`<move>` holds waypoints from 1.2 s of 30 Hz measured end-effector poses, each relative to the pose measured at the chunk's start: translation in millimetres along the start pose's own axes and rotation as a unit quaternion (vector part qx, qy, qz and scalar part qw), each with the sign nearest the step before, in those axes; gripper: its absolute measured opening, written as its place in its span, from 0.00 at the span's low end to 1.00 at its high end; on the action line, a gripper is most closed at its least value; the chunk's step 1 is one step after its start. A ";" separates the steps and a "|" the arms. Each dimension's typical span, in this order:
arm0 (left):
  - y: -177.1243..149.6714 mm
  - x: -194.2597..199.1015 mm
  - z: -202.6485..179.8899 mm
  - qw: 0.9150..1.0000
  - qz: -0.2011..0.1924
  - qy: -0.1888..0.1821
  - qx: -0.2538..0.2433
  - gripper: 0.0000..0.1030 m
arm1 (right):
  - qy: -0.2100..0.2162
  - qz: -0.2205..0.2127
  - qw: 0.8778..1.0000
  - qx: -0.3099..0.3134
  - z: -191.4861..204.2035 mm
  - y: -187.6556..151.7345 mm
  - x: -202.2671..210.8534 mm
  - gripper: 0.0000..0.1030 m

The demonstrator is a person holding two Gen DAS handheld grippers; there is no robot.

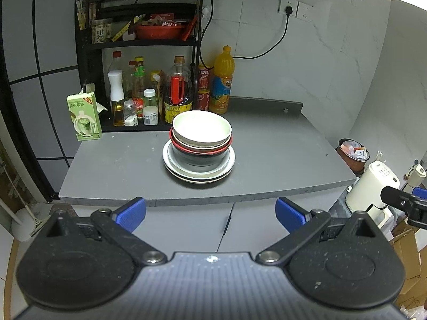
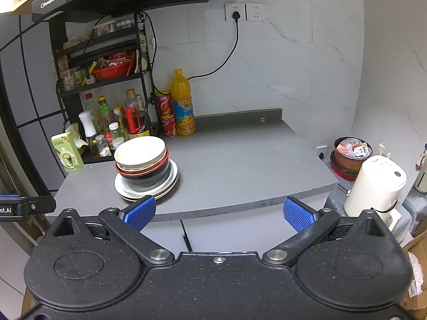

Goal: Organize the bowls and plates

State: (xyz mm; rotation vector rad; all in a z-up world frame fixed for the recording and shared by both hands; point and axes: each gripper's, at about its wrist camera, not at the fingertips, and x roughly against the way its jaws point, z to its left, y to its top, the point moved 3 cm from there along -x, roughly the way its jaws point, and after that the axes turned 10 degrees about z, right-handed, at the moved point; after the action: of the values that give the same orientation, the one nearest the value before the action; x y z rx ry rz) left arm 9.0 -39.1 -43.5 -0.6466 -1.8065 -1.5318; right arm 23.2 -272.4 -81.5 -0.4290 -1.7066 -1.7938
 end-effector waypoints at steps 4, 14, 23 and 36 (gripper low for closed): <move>1.6 -3.5 -0.5 1.000 0.003 -0.003 -0.003 0.99 | -0.002 0.000 1.000 0.000 -1.3 0.5 -1.1 1.00; 4.3 -5.7 -3.9 1.000 0.001 -0.005 -0.008 0.99 | -0.003 -0.001 1.000 0.000 0.2 0.2 -2.0 1.00; 4.7 -6.0 -3.6 1.000 0.001 -0.004 -0.008 0.99 | 0.001 -0.002 1.000 0.001 -0.4 0.8 -2.3 1.00; 7.9 -6.7 -1.4 1.000 0.001 -0.004 -0.008 0.99 | 0.000 -0.002 1.000 0.001 -2.0 1.6 -2.6 1.00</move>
State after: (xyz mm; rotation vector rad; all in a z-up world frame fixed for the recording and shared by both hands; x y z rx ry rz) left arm 19.5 -38.7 -43.3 -0.6631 -1.7999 -1.5454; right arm 26.5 -273.8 -82.1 -0.4257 -1.7102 -1.7947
